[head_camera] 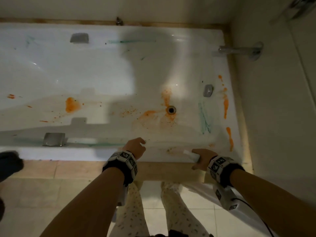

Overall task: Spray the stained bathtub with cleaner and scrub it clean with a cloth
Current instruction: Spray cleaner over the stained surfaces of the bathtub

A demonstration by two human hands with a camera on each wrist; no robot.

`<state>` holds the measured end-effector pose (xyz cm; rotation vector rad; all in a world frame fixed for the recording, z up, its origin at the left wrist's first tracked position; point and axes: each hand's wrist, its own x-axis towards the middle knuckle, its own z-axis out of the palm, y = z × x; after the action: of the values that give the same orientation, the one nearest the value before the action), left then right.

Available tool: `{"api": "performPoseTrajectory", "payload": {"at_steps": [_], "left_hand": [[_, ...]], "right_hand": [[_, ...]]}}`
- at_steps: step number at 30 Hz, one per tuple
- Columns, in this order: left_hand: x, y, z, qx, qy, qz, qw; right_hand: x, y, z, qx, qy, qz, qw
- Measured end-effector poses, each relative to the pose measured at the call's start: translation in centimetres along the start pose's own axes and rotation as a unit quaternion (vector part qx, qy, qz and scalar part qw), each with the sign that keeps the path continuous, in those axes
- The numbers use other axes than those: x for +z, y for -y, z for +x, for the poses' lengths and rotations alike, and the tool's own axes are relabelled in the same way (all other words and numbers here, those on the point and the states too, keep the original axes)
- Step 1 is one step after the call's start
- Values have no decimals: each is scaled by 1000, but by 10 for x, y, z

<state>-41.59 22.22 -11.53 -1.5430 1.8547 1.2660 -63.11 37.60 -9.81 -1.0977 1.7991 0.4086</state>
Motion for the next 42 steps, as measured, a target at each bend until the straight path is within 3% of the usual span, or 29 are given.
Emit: {"api": "performPoseTrajectory", "payload": {"at_steps": [7,21,33,42], "left_hand": [[13,-37,4,2,-14,15,1000],[16,-61,8,7,-19,39,999],[11,-61,5,7,-23,40,999],[5,-66,3,7,-23,51,998]], "right_hand": [[-11,-42,-8,-13,41,18,999],[-12,-100,-22,79,-60,119,988],[-15,-115,-23,100,-69,166,979],[-23,-128,-22,145,-175,233,945]]}}
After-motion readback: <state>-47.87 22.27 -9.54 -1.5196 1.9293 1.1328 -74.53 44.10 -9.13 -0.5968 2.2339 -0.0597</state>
